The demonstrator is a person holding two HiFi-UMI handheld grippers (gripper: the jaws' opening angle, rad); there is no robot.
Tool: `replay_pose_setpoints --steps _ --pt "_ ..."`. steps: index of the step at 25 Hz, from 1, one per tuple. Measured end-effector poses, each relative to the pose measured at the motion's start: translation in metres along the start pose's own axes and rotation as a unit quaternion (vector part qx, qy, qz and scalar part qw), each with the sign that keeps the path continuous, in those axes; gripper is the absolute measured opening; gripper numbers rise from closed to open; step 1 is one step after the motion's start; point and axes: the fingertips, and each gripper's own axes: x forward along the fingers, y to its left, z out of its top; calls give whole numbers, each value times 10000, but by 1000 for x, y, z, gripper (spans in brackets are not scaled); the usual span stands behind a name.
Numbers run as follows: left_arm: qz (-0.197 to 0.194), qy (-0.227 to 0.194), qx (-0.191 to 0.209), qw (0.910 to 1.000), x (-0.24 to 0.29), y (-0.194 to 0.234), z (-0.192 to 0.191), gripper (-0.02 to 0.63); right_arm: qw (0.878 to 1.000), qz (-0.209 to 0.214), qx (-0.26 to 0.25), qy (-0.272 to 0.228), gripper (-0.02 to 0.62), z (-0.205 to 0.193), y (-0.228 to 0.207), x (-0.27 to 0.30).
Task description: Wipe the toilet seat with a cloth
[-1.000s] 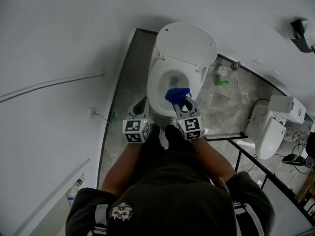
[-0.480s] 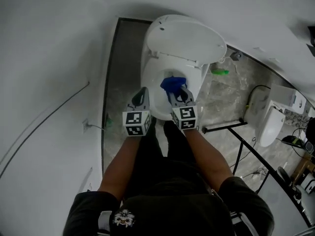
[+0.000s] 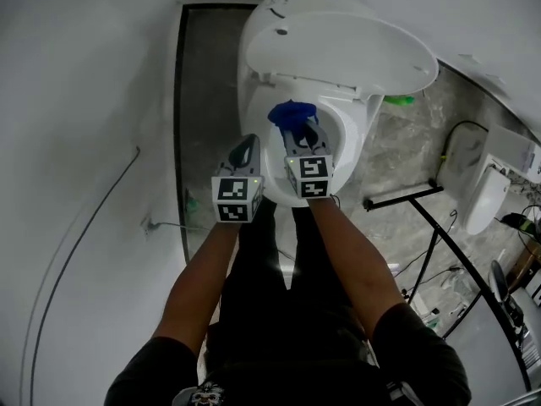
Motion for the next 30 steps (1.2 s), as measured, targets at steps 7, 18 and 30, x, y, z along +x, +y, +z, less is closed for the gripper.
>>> replay_pose_setpoints --steps 7,18,30 --pt "-35 125 37 9999 24 24 -9 11 9995 -70 262 183 84 -16 -13 51" --pt "-89 322 438 9985 45 28 -30 11 9980 22 349 520 84 -26 -25 93" --pt "-332 368 505 9975 66 -2 -26 11 9967 -242 698 329 83 -33 -74 77"
